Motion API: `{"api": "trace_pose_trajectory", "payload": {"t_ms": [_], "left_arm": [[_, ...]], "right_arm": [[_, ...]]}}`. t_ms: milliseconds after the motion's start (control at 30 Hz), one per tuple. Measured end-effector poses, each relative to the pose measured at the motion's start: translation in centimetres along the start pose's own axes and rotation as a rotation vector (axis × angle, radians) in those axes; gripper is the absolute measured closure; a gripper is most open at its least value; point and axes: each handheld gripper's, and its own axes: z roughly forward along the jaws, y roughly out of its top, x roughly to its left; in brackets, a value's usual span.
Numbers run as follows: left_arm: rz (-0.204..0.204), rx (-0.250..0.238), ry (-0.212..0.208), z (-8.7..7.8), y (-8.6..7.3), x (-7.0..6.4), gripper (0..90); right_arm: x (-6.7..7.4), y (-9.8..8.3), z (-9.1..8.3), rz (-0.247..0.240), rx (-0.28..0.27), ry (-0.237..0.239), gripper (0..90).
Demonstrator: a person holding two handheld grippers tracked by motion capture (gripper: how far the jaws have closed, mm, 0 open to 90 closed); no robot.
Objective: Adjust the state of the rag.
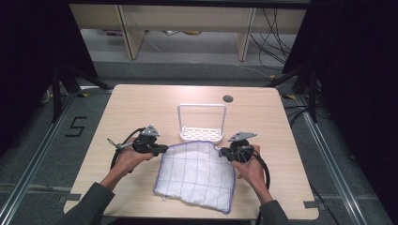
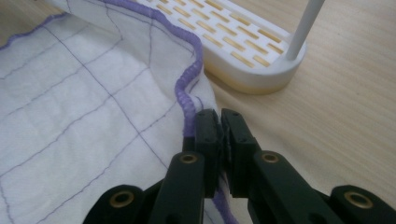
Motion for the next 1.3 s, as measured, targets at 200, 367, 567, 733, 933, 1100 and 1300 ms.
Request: {"api": "trace_pose_trajectory", "payload": {"t_ms": [200,367,567,733,933,1100,1300], "left_arm": [[-0.033,0.018,0.006,1.1,-0.4,0.7,82.8],[-0.054,0.021,0.051,1.0,-0.5,0.6,55.3],[-0.071,-0.021,0.048,-3.4,-2.3,-0.8,40.7],[-0.123,-0.014,-0.079,-5.9,-6.3,-3.8,38.9],[-0.127,0.0,-0.131,-6.3,-9.2,-6.1,40.8],[-0.081,0.024,-0.145,-6.1,-9.6,-7.7,45.7],[-0.05,0.036,-0.141,-5.1,-9.2,-8.2,54.7]], "right_arm": [[-0.6,-0.1,0.8,0.034,0.064,-0.015,76.8],[-0.9,-0.1,0.0,0.006,0.048,-0.08,63.2],[0.8,-0.7,-4.0,0.01,-0.007,-0.038,53.0],[4.4,-3.2,-7.0,-0.003,-0.007,0.033,49.2],[7.1,-5.4,-8.4,-0.016,0.001,0.092,47.1],[9.2,-6.9,-8.1,-0.057,0.039,0.129,46.9],[10.1,-7.6,-7.6,-0.069,0.073,0.159,48.3]]}}
